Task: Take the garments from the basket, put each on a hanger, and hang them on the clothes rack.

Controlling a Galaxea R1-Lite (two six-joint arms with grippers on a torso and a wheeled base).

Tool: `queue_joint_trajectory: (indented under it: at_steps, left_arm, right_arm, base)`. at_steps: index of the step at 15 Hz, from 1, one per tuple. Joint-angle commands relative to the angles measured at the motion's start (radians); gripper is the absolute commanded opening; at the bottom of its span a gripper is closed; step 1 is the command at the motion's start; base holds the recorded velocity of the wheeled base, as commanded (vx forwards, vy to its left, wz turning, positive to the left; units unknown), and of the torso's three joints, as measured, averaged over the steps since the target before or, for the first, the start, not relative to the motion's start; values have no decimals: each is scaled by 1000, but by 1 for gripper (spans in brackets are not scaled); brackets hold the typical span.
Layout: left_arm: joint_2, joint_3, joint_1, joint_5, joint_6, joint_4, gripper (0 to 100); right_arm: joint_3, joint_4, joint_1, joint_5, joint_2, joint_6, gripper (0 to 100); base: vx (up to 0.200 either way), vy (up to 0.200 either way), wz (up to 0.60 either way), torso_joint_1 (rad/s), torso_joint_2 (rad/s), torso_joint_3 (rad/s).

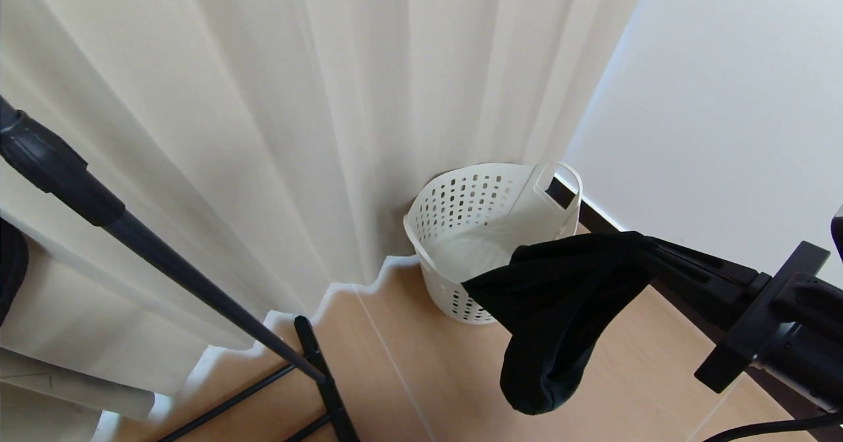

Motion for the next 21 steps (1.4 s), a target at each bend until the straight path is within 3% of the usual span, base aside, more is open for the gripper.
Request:
queue_joint_trajectory:
  at_steps: [1, 9, 21]
  left_arm:
    - [0, 0, 0, 0, -2, 0, 100]
    - [0, 0, 2, 0, -2, 0, 100]
    - [0, 0, 0, 0, -2, 0, 100]
  right_arm:
    - [-2, 0, 0, 0, 2, 0, 0]
    - [0, 0, -8, 15, 4, -2, 0]
    - [1, 0, -17, 24, -2, -2, 0]
  base:
    - [0, 0, 0, 7, -7, 193]
    - [0, 0, 0, 14, -305, -88]
    - [0, 0, 0, 133, -466, -149]
